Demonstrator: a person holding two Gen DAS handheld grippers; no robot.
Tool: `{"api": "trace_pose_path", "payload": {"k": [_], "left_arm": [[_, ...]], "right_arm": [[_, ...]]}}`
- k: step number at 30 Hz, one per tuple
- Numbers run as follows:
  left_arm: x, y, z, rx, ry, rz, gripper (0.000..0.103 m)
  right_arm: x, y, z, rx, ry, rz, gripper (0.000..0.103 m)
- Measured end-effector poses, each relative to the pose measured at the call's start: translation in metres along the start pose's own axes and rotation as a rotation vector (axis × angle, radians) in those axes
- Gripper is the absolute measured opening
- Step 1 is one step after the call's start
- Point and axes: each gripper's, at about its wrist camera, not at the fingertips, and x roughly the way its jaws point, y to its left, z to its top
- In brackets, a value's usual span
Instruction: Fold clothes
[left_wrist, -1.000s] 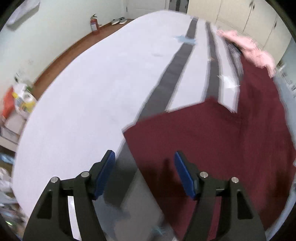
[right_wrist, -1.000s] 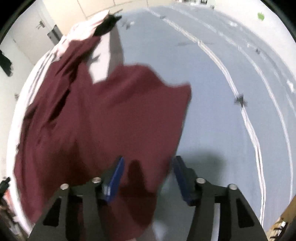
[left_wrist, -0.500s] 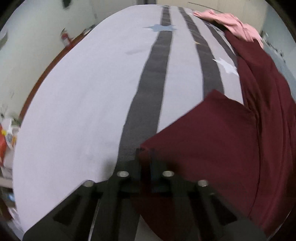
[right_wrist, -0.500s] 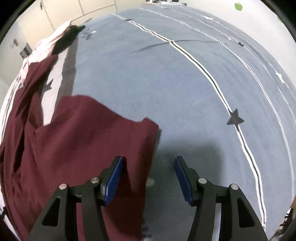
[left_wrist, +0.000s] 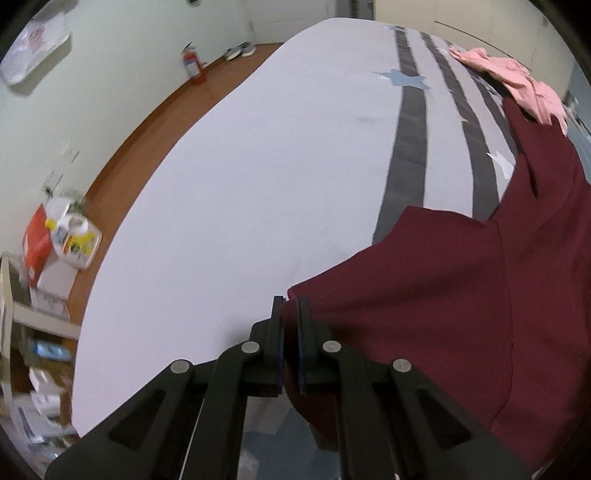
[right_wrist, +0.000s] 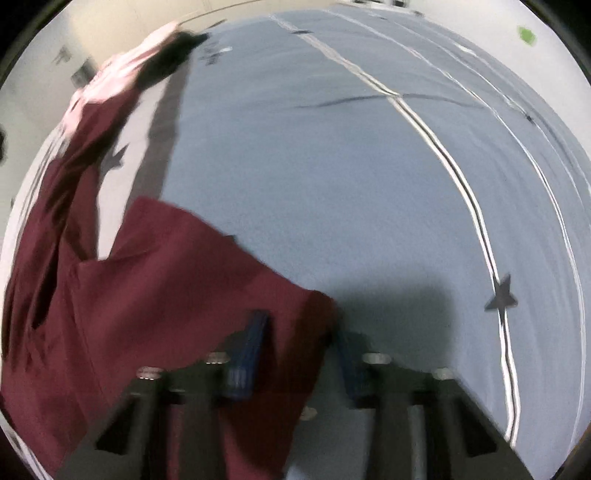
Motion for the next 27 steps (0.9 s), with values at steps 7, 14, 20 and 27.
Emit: {"api": "trace_pose_path", "payload": {"k": [7, 14, 20, 27], "left_arm": [[-0.003, 0.006, -0.011, -0.028, 0.025, 0.029, 0.004], [0.008, 0.004, -0.014, -0.021, 0.055, 0.052, 0.004], [-0.009, 0.012, -0.005, -0.111, 0.045, 0.089, 0.026], [-0.047, -0.010, 0.045, -0.142, -0.128, -0.009, 0.054]], "right_arm": [[-0.015, -0.008, -0.001, -0.028, -0.003, -0.098, 0.003], [-0.032, -0.036, -0.024, 0.020, 0.028, -0.130, 0.002], [-0.025, -0.026, -0.023, 0.062, 0.047, -0.138, 0.005], [-0.060, -0.008, 0.010, 0.104, -0.088, -0.166, 0.015]]}}
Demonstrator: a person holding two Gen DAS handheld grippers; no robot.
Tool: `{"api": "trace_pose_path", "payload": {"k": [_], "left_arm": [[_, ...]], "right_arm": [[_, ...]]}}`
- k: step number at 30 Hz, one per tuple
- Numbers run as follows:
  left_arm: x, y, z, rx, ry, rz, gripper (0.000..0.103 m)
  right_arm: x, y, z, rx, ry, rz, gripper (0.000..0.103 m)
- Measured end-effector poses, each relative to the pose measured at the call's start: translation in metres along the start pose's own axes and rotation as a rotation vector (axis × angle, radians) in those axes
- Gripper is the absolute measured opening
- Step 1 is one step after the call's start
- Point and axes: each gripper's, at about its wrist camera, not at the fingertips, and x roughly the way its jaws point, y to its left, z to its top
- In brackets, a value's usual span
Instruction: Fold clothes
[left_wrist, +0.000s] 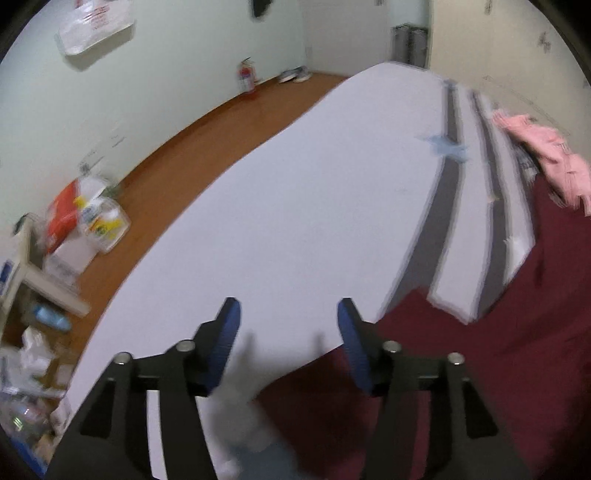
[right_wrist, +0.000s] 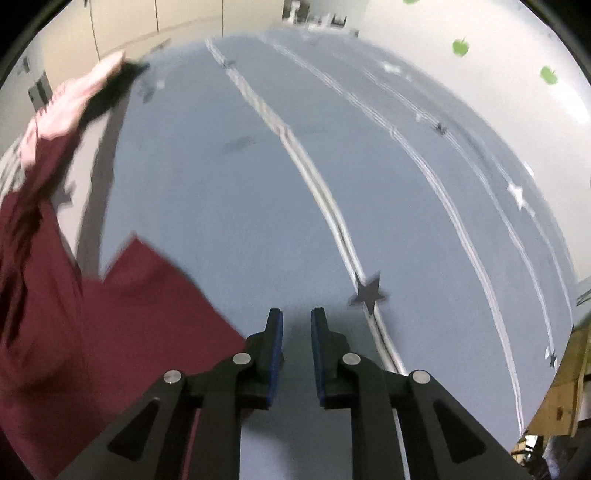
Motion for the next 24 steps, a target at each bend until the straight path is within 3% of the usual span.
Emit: {"api": "trace_pose_path", "payload": {"k": [4, 6, 9, 15, 21, 23, 24], "left_arm": [[0.025, -0.079, 0.030, 0.099, 0.031, -0.220, 0.054], [0.039, -0.125, 0.043, 0.147, 0.046, -0.323, 0.054], [0.055, -0.188, 0.059, 0.229, 0.064, -0.422, 0.054], [0.092, -0.283, 0.084, 0.360, 0.117, -0.526, 0.054], [0.121, -0.328, 0.092, 0.460, 0.116, -0.515, 0.052], [0.124, -0.337, 0.092, 0.493, 0.103, -0.517, 0.033], [0.126, -0.341, 0.092, 0.509, 0.096, -0.518, 0.018]], "right_arm": [[-0.015, 0.041, 0.014, -0.068, -0.053, 0.139, 0.036], [-0.011, 0.072, 0.025, -0.136, -0.054, 0.214, 0.038], [0.013, 0.127, 0.037, -0.246, -0.062, 0.286, 0.038], [0.036, 0.220, 0.036, -0.356, -0.037, 0.354, 0.038], [0.066, 0.248, 0.039, -0.374, 0.012, 0.324, 0.038], [0.077, 0.250, 0.041, -0.361, 0.031, 0.319, 0.038], [0.081, 0.252, 0.043, -0.357, 0.027, 0.320, 0.038]]}}
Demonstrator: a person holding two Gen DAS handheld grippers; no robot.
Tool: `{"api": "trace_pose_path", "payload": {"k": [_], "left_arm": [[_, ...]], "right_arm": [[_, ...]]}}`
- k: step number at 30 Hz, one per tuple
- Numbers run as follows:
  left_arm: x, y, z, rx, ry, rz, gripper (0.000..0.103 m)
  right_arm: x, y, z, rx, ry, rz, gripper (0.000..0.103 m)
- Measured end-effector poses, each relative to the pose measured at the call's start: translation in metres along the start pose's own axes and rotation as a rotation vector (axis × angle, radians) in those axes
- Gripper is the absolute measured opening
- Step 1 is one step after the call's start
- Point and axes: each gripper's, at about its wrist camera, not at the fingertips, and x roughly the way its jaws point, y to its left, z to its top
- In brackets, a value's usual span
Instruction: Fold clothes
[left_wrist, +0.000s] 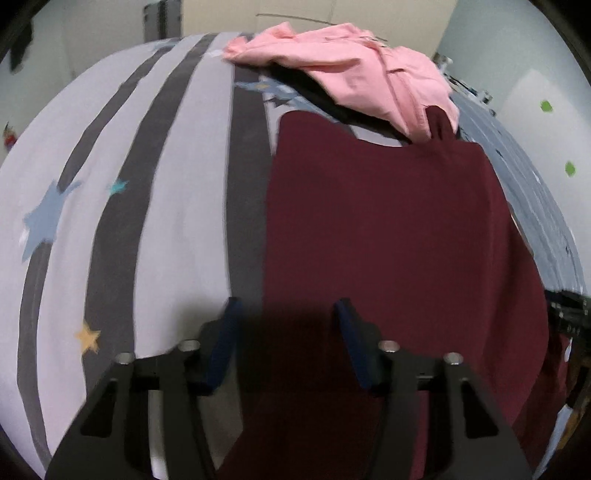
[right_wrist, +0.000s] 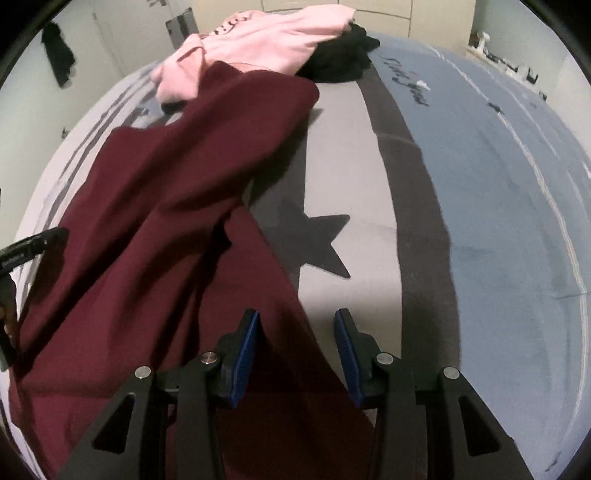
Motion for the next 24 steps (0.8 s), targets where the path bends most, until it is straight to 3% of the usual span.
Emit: {"api": "trace_pose_path", "payload": {"k": [4, 6, 8, 11, 15, 20, 22, 24], "left_arm": [[0.012, 0.001, 0.015, -0.029, 0.006, -0.008, 0.007], [0.009, 0.004, 0.022, -0.009, -0.014, 0.016, 0.006], [-0.006, 0.018, 0.031, -0.029, -0.046, 0.026, 0.006], [-0.042, 0.050, 0.042, -0.085, -0.104, 0.046, 0.005], [-0.075, 0.100, 0.046, -0.118, -0.118, 0.119, 0.005], [-0.059, 0.138, 0.032, -0.180, 0.001, 0.127, 0.007], [-0.043, 0.148, 0.025, -0.232, 0.070, 0.119, 0.013], [-0.035, 0.151, 0.020, -0.265, 0.085, 0.126, 0.018]], "right_arm": [[0.006, -0.004, 0.014, 0.030, -0.024, -0.018, 0.033], [0.010, -0.007, 0.020, 0.048, -0.011, 0.008, 0.023], [0.012, -0.005, 0.022, 0.024, -0.003, 0.028, 0.003], [0.008, -0.001, 0.023, -0.009, -0.011, 0.034, 0.003], [-0.004, -0.023, 0.024, 0.082, -0.041, 0.008, 0.002], [-0.008, -0.051, 0.021, 0.178, -0.041, -0.007, 0.002], [-0.001, -0.046, 0.021, 0.155, -0.014, -0.037, 0.003], [0.009, -0.043, 0.021, 0.149, 0.026, -0.050, 0.003]]}}
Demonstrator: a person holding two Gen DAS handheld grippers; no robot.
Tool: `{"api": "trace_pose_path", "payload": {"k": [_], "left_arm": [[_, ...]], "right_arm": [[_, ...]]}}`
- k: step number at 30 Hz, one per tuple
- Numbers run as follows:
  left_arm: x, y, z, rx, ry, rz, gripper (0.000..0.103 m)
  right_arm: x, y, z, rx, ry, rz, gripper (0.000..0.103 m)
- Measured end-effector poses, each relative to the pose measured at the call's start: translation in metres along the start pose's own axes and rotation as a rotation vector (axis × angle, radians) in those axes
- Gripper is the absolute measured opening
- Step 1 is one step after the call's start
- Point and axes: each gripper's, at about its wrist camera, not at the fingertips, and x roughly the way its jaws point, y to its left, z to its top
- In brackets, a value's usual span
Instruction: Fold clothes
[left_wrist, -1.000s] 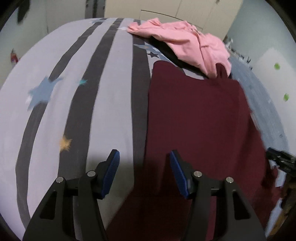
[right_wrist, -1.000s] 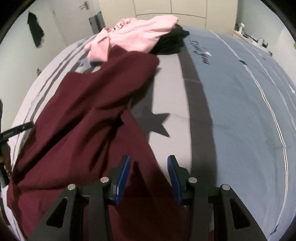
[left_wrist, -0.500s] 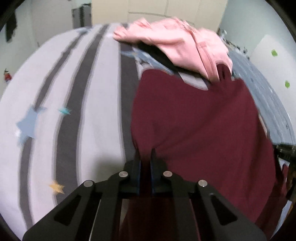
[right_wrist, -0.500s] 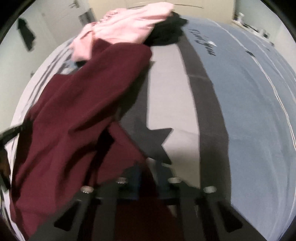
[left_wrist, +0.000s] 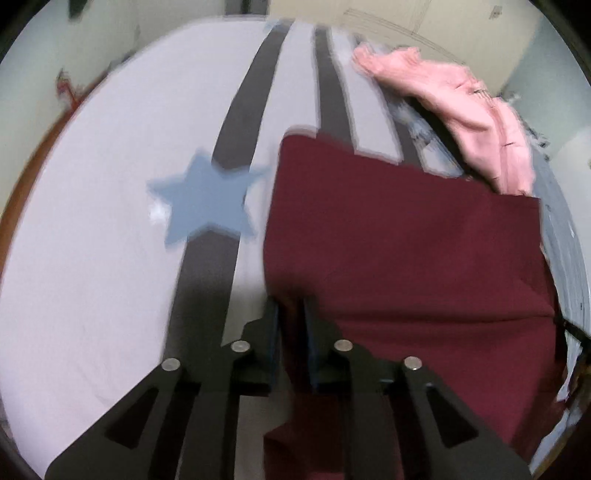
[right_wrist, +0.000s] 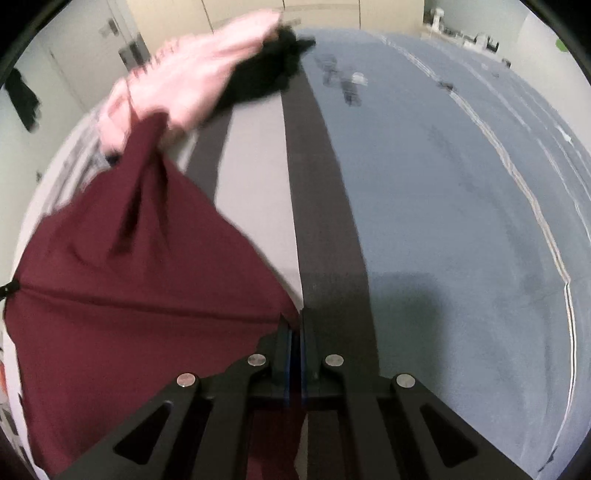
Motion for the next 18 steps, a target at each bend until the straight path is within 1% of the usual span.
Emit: {"api": "trace_pose_path", "payload": {"k": [1, 2, 3, 4, 5, 6, 7, 8, 10, 12, 15, 17, 18], "left_arm": [[0.000, 0.000, 0.000, -0.009, -0.021, 0.007, 0.021], [-0.001, 0.001, 0.002, -0.016, -0.044, 0.010, 0.023], [-0.002, 0.001, 0.004, -0.021, -0.062, 0.008, 0.027], [-0.003, 0.002, 0.007, -0.029, -0.083, 0.000, 0.036], [-0.002, 0.002, 0.011, -0.038, -0.095, -0.005, 0.044], [0.001, 0.003, 0.016, -0.049, -0.099, -0.003, 0.059], [0.005, 0.004, 0.021, -0.061, -0.103, 0.000, 0.066], [0.010, 0.004, 0.026, -0.070, -0.099, 0.005, 0.066], [0.020, 0.001, 0.035, -0.081, -0.086, 0.007, 0.066], [0.031, -0.003, 0.044, -0.084, -0.074, 0.006, 0.066], [0.040, -0.010, 0.053, -0.043, -0.059, 0.002, 0.066], [0.043, -0.018, 0.058, 0.001, -0.052, 0.006, 0.066], [0.044, -0.022, 0.059, 0.022, -0.052, 0.009, 0.064]], "right_arm": [[0.002, 0.002, 0.001, -0.002, 0.005, -0.006, 0.004], [-0.002, 0.004, 0.003, -0.003, -0.008, -0.010, 0.008], [-0.005, 0.007, 0.006, -0.005, -0.022, -0.013, 0.011], [-0.010, 0.010, 0.008, -0.011, -0.041, -0.013, 0.020], [-0.016, 0.014, 0.012, -0.029, -0.072, 0.000, 0.031], [-0.020, 0.020, 0.017, -0.050, -0.102, 0.016, 0.038], [-0.021, 0.027, 0.023, -0.070, -0.125, 0.023, 0.046], [-0.020, 0.033, 0.029, -0.090, -0.138, 0.030, 0.048], [-0.010, 0.046, 0.040, -0.137, -0.136, 0.046, 0.048], [0.005, 0.063, 0.050, -0.189, -0.131, 0.038, 0.048], [0.035, 0.087, 0.068, -0.223, -0.093, 0.030, 0.048], [0.049, 0.090, 0.073, -0.209, -0.068, 0.033, 0.048], [0.054, 0.091, 0.076, -0.203, -0.064, 0.037, 0.048]]}}
